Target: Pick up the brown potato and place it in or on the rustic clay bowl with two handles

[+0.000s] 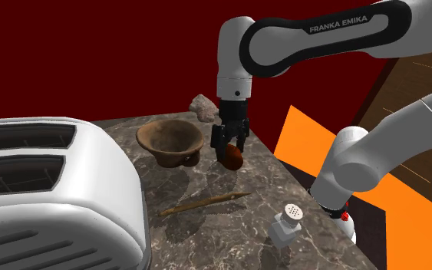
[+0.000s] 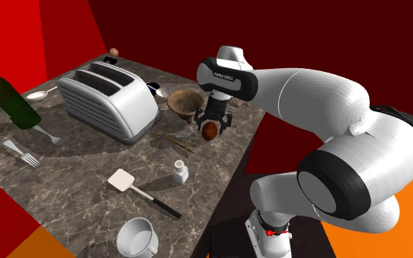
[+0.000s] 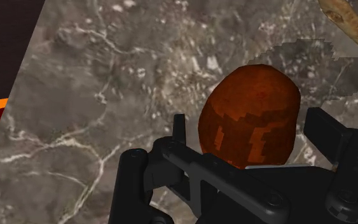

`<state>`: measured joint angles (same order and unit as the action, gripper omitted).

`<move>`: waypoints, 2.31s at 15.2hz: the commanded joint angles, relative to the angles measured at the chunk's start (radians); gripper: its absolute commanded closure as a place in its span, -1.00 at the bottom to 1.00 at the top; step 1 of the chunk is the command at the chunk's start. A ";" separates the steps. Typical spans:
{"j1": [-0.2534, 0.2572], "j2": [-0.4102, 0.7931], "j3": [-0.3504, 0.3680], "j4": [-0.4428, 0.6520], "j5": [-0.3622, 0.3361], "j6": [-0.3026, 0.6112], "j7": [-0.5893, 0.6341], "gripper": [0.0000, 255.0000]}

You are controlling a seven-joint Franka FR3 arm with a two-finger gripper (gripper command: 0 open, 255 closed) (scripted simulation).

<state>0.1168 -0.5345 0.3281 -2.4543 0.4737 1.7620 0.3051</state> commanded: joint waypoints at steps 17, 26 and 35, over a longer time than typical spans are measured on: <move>-0.003 -0.016 -0.018 0.080 -0.015 -0.092 0.025 1.00; -0.008 -0.018 -0.039 0.195 -0.031 -0.206 0.058 1.00; -0.011 -0.002 -0.057 0.325 -0.043 -0.316 0.093 1.00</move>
<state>0.1048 -0.5370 0.2711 -2.1432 0.4299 1.4578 0.3915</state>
